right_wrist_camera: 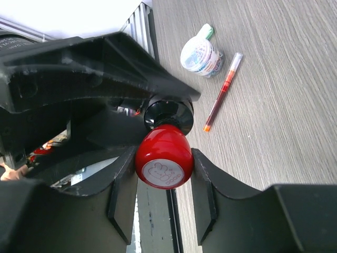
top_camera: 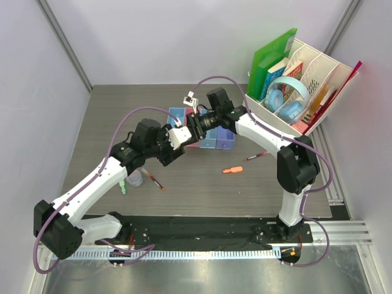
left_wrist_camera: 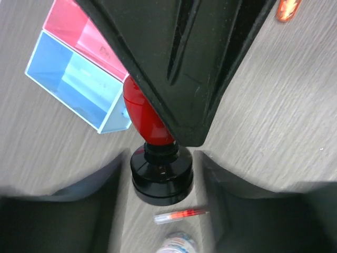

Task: Sort the stationery into containers
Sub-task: Place the stationery in the storage box.

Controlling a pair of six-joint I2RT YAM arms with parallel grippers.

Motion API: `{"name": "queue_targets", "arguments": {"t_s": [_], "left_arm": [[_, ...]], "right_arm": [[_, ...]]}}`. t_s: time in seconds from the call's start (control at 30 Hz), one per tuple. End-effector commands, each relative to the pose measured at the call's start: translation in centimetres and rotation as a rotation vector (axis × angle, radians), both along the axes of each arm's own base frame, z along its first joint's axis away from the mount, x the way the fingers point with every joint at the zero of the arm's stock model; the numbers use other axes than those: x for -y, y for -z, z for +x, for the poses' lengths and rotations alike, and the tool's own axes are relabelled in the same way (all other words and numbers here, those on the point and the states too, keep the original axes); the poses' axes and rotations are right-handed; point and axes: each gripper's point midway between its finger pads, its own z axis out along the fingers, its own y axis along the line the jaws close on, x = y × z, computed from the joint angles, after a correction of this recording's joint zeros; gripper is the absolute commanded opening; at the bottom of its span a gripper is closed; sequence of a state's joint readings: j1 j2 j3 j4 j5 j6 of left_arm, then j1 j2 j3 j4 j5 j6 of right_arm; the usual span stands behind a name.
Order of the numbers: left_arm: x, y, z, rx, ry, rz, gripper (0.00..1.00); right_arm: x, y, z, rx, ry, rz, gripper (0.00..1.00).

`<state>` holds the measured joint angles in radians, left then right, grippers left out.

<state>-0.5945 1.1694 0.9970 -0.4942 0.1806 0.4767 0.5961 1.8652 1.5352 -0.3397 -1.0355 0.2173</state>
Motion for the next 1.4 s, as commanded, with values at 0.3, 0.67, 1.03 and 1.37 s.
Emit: {"name": "queue_targets", "arguments": {"t_s": [0.3, 0.67, 1.03, 1.37], "left_arm": [[-1.6, -2.5, 0.7, 0.135, -0.071, -0.016, 1.0], [-4.0, 0.4, 0.7, 0.088, -0.143, 0.035, 1.0], [-4.4, 2.7, 0.6, 0.049, -0.16, 0.057, 1.0], [-4.4, 3.7, 0.4, 0.041, -0.161, 0.054, 1.0]], "right_arm": [[2.4, 0.6, 6.3, 0.219, 0.217, -0.185, 0.27], [13.2, 2.1, 15.5, 0.489, 0.56, -0.659, 0.27], [18.7, 5.3, 18.8, 0.503, 0.599, -0.879, 0.27], [19.4, 8.9, 19.6, 0.465, 0.549, -0.936, 0.27]]}}
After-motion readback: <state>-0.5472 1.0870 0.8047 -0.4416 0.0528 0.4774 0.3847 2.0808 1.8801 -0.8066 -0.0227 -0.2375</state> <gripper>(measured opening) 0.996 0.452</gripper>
